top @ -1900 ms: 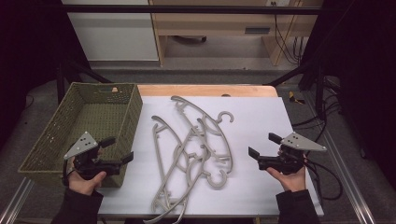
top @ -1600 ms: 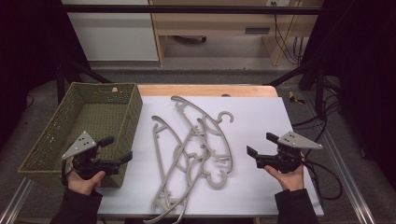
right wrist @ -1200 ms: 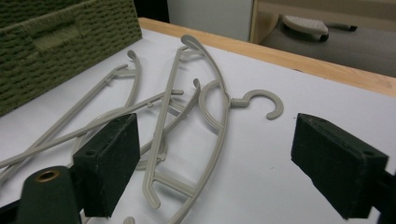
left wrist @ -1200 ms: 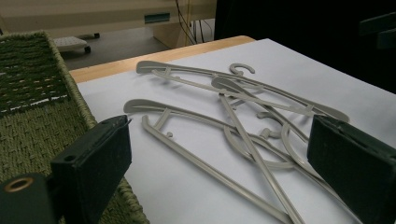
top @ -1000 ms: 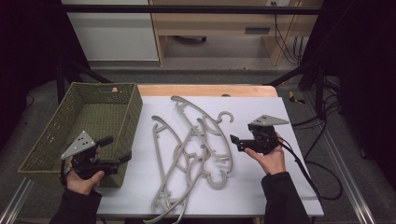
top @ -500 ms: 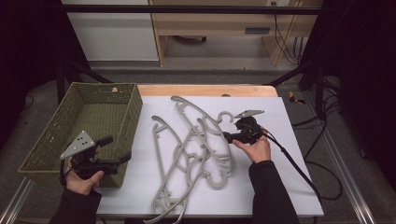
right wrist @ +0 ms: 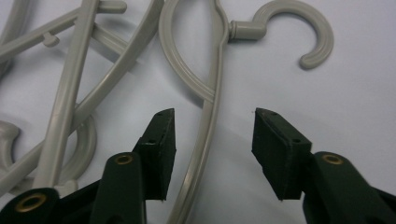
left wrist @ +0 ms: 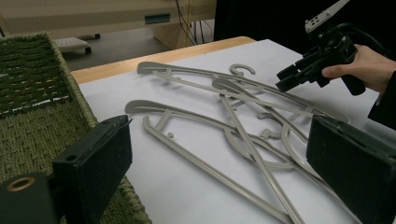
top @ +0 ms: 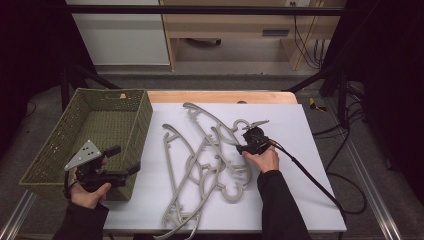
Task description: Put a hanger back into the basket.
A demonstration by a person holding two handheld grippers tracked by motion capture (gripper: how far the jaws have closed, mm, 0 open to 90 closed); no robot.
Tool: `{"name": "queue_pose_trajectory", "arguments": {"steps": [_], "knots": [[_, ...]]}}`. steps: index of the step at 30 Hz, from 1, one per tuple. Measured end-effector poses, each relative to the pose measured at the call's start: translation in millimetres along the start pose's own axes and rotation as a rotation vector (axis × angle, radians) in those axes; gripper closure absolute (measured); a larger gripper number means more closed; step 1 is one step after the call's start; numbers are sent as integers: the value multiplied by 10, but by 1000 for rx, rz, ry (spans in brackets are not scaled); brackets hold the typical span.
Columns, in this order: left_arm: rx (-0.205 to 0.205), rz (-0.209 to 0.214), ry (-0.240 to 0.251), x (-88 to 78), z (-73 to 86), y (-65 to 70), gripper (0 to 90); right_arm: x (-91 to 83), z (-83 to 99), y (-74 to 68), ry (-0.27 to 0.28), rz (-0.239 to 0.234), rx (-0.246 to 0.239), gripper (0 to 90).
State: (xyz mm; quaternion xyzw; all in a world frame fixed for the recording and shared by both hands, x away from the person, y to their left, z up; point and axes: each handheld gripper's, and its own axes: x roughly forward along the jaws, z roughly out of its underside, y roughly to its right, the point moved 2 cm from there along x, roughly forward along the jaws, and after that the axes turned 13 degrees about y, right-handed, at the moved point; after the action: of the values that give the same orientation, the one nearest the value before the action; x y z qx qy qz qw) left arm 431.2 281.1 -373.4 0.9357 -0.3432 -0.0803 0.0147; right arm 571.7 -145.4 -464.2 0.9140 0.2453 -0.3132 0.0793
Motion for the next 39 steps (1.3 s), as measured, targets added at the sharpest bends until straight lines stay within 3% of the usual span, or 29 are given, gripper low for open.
{"name": "queue_pose_trajectory", "arguments": {"steps": [15, 22, 29, 39], "knots": [[-5, -1, -7, 18, 18, 3, 67, 173, 93, -25, -28, -7, 25, 749], [-3, 0, -7, 19, 15, 9, 68, 180, 95, -22, -22, 9, 39, 765], [1, 1, -10, 25, 16, 13, 69, 180, 85, -23, -29, 46, 109, 799], [1, 2, -9, 22, 15, 12, 70, 176, 90, -30, -29, 53, 103, 777]]}}
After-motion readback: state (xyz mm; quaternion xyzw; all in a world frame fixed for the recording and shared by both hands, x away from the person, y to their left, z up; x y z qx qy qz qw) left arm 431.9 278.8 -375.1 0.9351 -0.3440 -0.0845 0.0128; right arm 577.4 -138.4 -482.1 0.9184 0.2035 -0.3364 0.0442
